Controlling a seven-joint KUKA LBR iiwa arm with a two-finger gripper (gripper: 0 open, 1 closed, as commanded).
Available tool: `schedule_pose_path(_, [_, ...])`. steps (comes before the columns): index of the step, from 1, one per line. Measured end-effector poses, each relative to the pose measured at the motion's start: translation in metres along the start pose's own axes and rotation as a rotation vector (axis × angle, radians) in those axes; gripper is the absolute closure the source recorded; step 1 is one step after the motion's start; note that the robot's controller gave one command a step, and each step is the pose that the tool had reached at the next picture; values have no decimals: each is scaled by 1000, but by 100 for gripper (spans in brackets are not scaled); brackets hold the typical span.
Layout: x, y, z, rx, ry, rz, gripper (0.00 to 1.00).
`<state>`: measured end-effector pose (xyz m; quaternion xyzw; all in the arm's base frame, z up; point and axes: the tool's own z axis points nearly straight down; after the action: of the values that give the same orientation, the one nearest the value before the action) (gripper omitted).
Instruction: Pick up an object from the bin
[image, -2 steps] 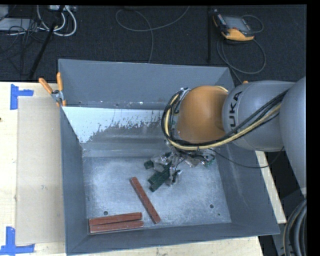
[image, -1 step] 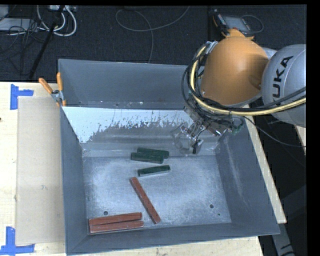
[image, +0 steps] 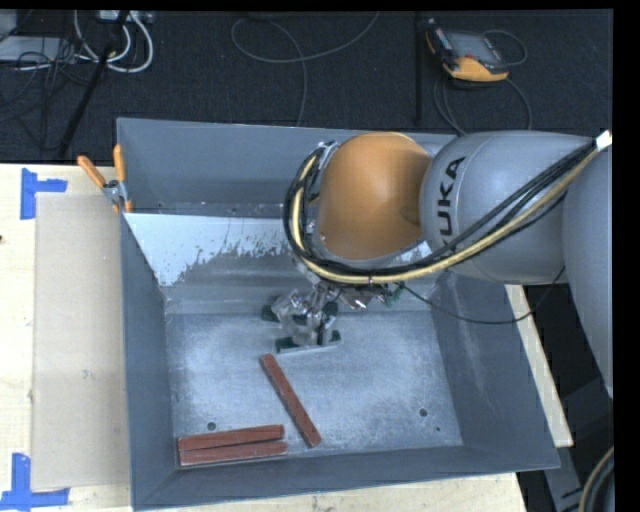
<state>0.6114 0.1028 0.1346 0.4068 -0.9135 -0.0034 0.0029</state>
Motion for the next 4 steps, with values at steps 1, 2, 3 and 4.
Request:
schedule_pose_path(1, [2, -5, -5, 7, -3, 8, 0])
schedule_pose_path(2, [33, 3, 69, 3, 2, 76, 0])
schedule_pose_path(3, [14, -15, 65, 8, -5, 52, 0])
schedule_pose_path(4, [14, -15, 64, 8, -5, 54, 100])
